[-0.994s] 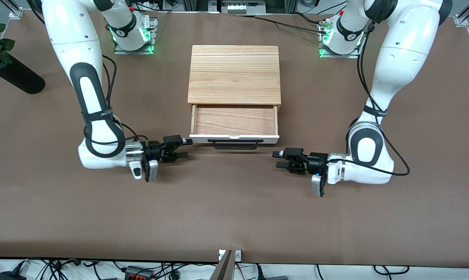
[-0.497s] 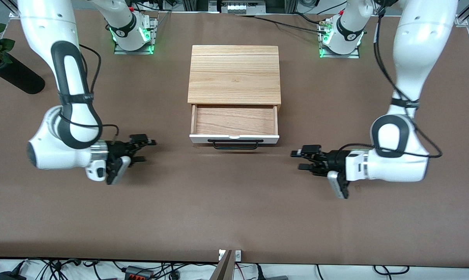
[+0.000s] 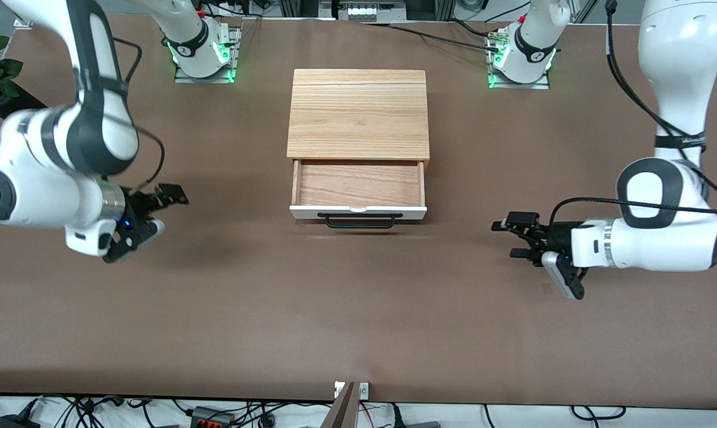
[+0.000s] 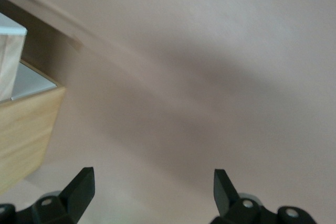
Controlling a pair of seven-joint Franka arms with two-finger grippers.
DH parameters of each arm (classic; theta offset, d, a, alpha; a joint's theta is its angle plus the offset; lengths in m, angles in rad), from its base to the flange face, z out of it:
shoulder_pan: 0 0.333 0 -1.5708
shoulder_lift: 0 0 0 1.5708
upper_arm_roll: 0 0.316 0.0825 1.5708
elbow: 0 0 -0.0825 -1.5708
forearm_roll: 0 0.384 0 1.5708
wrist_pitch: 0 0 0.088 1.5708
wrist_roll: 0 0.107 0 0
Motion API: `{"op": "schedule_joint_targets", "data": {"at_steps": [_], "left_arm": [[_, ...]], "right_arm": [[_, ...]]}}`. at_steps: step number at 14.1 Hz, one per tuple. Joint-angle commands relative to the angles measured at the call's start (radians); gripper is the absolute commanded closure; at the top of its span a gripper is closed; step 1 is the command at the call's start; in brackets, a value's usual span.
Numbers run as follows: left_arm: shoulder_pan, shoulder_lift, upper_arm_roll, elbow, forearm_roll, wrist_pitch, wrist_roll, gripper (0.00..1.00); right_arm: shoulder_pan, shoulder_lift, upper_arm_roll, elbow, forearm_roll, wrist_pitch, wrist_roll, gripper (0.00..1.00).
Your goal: Pull top drawer with both arms simultaneously
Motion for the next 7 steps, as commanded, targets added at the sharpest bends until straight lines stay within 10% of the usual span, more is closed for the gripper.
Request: {"op": "schedule_joint_targets", "data": {"at_steps": [1,7], "left_arm": [[0.002,-0.081,0.006,-0.016,0.140,-0.069,-0.101,0.00],[0.002,-0.167,0.010,0.113,0.438,-0.235,-0.303,0.00]], "right_arm": [[0.018,-0.103,0.001,-0.011,-0.134,-0.108,0.168,0.00],[-0.008,-0.234,0.002,0.140,-0.231,-0.385,0.261,0.00]]}}
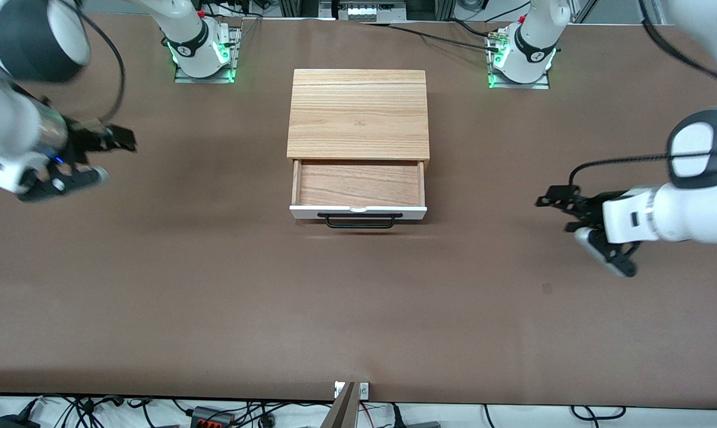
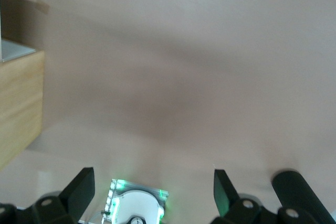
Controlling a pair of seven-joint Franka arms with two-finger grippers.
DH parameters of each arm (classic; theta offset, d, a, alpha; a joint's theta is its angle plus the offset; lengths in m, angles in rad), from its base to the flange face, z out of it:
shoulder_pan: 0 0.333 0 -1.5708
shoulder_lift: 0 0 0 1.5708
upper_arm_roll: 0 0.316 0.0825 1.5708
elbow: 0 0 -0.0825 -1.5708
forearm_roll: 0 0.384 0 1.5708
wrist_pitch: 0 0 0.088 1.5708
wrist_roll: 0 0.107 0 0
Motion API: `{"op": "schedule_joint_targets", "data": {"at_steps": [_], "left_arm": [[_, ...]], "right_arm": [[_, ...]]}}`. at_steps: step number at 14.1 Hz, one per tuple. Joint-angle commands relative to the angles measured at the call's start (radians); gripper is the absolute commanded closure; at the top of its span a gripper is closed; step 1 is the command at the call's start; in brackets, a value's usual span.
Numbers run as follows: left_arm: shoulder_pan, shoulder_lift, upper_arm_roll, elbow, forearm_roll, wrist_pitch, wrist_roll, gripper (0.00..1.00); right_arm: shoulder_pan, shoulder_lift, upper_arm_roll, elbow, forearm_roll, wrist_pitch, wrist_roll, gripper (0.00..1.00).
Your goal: Pull top drawer with both arms simultaneously
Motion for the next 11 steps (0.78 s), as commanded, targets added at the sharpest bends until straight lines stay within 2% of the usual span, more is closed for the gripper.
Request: {"op": "schedule_joint_targets", "data": {"at_steps": [1,3,4,5,6,7,9,10,11], "left_arm": [[-0.005,-0.057,0.022,0.019,0.091,-0.028,-0.074,0.00],[-0.007,-0.126,0.059,-0.013,0.098,-0.026,-0.106,0.00],[-0.007,-0.180,0.064,-0.042,0.121,-0.019,-0.170,0.00],[-0.008,-0.227,0.064,-0.077,0.185,-0.008,-0.251,0.00],[-0.016,-0.275,0.063,-0.117,0.262,0.024,-0.314,0.00],[-0.023,-0.316,0.062,-0.175,0.290,0.035,-0.326,0.00],[-0.033,-0.407,0.062,-0.309,0.285,0.107,-0.332,0.00],[-0.033,-0.477,0.062,-0.414,0.284,0.185,-0.334,0.00],[-0.033,-0.505,0.062,-0.459,0.285,0.214,-0.334,0.00]], "right_arm": [[-0.069,-0.082,0.048,0.030,-0.025,-0.059,0.023,0.00],[-0.248,-0.147,0.235,-0.038,-0.035,-0.041,0.046,0.00],[-0.312,-0.170,0.300,-0.087,-0.035,-0.023,0.081,0.00],[-0.344,-0.212,0.332,-0.171,-0.032,0.049,0.098,0.00],[-0.358,-0.255,0.340,-0.264,-0.031,0.154,0.101,0.00],[-0.387,-0.271,0.340,-0.307,-0.019,0.225,0.095,0.00],[-0.423,-0.276,0.342,-0.291,-0.024,0.298,0.095,0.00],[-0.441,-0.276,0.339,-0.293,-0.021,0.336,0.086,0.00],[-0.455,-0.276,0.336,-0.291,-0.014,0.283,0.094,0.00]]}}
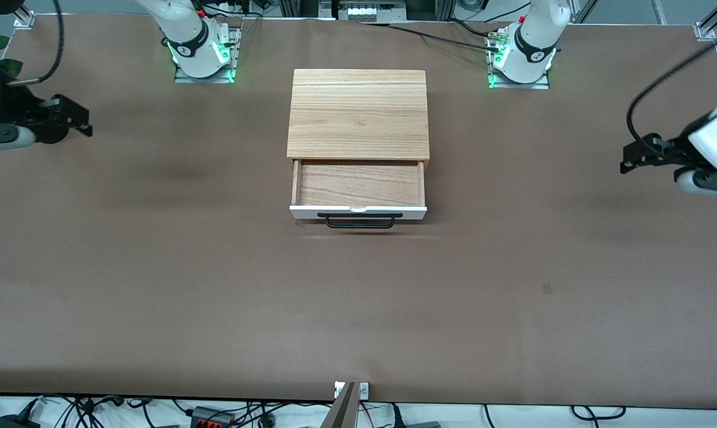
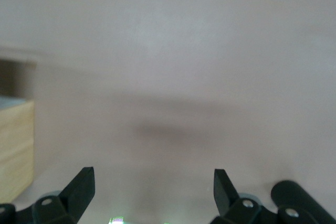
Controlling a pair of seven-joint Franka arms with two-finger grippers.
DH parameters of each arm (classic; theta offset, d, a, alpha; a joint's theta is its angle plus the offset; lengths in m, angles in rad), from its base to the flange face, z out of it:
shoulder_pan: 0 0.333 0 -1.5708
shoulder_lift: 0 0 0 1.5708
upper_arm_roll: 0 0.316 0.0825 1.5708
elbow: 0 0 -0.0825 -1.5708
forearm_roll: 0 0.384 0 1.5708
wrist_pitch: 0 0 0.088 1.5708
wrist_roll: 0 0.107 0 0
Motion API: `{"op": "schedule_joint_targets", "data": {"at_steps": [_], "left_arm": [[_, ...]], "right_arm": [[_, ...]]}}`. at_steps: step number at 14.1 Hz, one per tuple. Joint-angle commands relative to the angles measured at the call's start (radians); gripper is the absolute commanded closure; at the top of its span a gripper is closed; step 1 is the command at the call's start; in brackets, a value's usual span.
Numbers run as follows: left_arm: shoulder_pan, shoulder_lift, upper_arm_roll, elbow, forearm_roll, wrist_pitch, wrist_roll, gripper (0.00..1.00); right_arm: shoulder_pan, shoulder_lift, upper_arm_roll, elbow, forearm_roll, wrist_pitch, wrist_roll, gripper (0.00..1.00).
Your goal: Pull top drawer with both arms simultaneously
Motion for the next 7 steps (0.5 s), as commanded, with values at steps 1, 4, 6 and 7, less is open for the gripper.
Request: {"op": "schedule_joint_targets", "data": {"at_steps": [1,4,6,7], "left_arm": [[-0.008,-0.132,0.007,-0.208,0.021,0.108,-0.015,0.00],[-0.010,-0.123,0.004,-0.191,0.019,0.088,-0.022,0.00],[-0.005,-0.120,0.003,-0.188,0.016,0.083,-0.025,0.00],[-0.005,-0.116,0.001,-0.187,0.014,0.083,-0.025,0.00]], "right_arm": [[-0.036,-0.041,0.018,-0.018,0.007,-0.069,0.034,0.00],[-0.010,-0.038,0.018,-0.008,0.002,-0.081,0.186,0.00],[-0.008,-0.029,0.013,0.009,0.007,-0.082,0.176,0.00],[-0.008,-0.029,0.006,0.009,0.008,-0.079,0.176,0.00]]}}
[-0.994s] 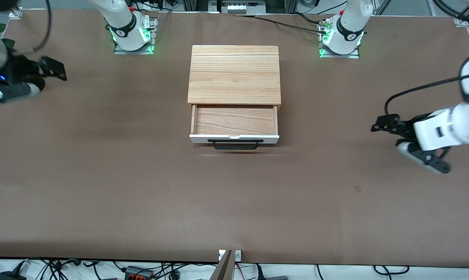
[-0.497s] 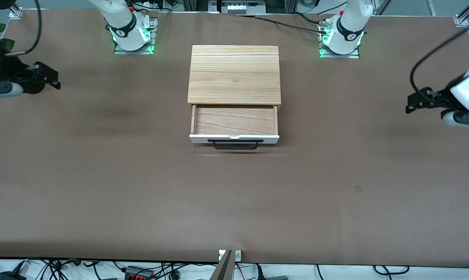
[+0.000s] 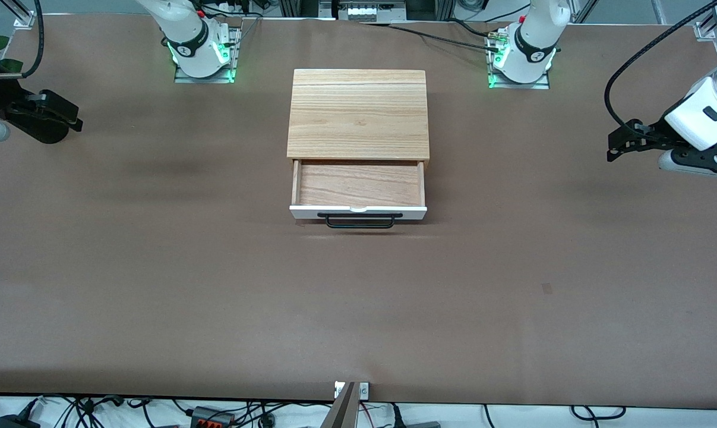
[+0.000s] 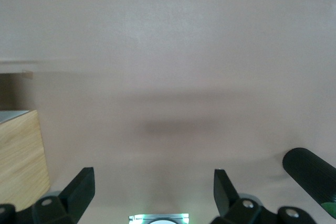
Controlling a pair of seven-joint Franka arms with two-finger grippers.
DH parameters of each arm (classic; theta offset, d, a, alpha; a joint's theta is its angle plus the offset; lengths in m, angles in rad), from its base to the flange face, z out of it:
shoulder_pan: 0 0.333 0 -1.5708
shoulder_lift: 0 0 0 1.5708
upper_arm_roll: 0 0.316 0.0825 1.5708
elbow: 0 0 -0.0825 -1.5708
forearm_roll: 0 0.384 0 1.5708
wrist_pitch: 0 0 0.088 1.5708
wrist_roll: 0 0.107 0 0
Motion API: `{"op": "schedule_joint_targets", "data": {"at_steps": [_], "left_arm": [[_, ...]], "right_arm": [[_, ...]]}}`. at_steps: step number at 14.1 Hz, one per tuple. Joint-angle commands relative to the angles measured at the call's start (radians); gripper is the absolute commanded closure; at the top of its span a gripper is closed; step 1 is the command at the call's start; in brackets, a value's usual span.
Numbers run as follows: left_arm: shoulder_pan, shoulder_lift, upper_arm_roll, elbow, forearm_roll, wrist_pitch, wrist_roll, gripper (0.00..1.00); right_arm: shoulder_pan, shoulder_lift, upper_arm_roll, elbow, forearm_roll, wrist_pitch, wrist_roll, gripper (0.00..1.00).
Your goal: Pull top drawer with both arms simultaneously
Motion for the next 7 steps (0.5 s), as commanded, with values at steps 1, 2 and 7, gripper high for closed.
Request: {"op": "schedule_joint_targets", "data": {"at_steps": [1,2,7], "left_arm": [[-0.005,-0.011,-0.004,-0.009,0.014,0.002,-0.015,0.00],[-0.005,-0.004,-0.005,-0.001,0.014,0.001,-0.015,0.00],[-0.006,-0.001,-0.008,0.004,0.014,-0.002,-0.015,0.00]], "right_arm": [[0.002,-0.007,-0.011,0.008,0.007,-0.013,0.011,0.00],[0.009,-0.009,-0.016,0.005,0.007,-0.014,0.011,0.00],[0.031,0.008,-0.024,0.013,0.007,-0.016,0.028,0.00]]}}
